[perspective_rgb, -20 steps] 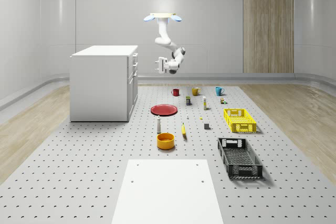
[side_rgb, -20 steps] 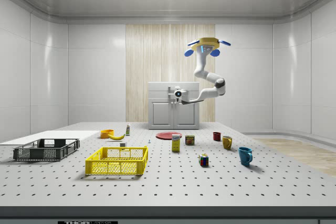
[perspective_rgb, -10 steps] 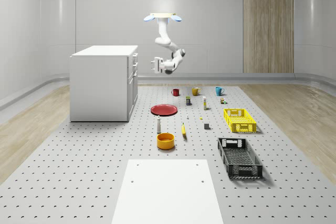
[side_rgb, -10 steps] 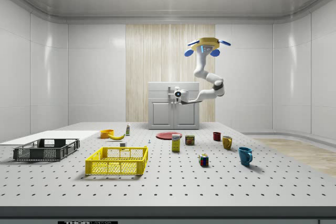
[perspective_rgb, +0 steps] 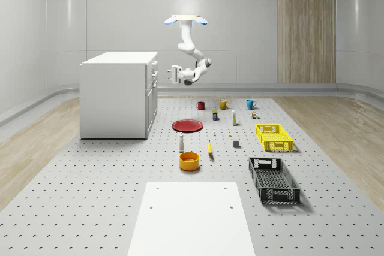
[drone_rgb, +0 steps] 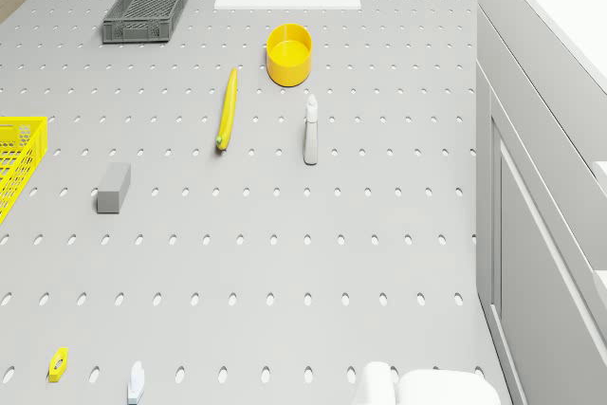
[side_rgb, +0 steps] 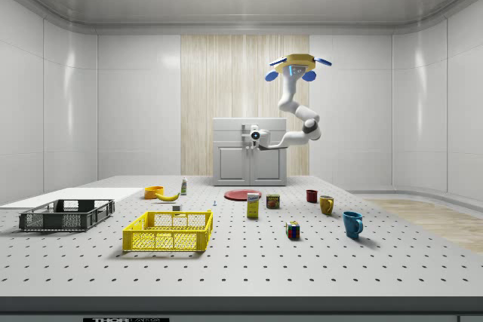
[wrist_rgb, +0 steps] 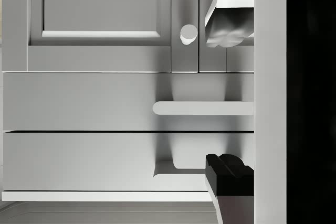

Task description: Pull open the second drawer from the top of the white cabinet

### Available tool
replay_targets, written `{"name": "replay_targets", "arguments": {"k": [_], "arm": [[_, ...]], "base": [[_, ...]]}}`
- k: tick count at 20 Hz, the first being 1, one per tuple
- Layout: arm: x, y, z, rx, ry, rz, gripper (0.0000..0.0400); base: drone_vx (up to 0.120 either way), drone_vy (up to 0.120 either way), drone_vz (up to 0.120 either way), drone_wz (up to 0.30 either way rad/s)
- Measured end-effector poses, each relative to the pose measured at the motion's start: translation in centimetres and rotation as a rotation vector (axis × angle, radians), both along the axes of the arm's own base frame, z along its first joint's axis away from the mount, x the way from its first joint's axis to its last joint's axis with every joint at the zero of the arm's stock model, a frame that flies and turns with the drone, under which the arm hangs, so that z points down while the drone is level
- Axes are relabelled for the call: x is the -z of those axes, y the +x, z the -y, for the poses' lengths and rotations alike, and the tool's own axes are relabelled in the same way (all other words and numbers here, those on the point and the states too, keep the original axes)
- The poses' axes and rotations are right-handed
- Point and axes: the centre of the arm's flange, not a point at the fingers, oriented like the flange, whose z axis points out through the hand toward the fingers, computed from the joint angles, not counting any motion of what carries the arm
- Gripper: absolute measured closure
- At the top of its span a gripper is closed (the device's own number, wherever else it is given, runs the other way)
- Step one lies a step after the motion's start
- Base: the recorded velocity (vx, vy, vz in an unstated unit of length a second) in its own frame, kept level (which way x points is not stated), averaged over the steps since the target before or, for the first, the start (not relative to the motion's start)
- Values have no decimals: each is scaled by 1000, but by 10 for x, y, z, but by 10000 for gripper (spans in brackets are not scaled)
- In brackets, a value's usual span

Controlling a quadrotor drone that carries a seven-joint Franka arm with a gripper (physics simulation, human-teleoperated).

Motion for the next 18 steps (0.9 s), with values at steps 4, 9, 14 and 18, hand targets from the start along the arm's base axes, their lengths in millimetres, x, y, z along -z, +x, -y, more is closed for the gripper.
{"name": "replay_targets", "arguments": {"k": [4, 9, 14, 18], "arm": [[0, 0, -19, 0, 0, 0, 100], [0, 0, -41, 0, 0, 0, 100], [4, 0, -59, 0, 1, 0, 100], [8, 0, -66, 0, 1, 0, 100]], "base": [[0, 0, 0, 0], [0, 0, 0, 0], [0, 0, 0, 0], [0, 0, 0, 0]]}}
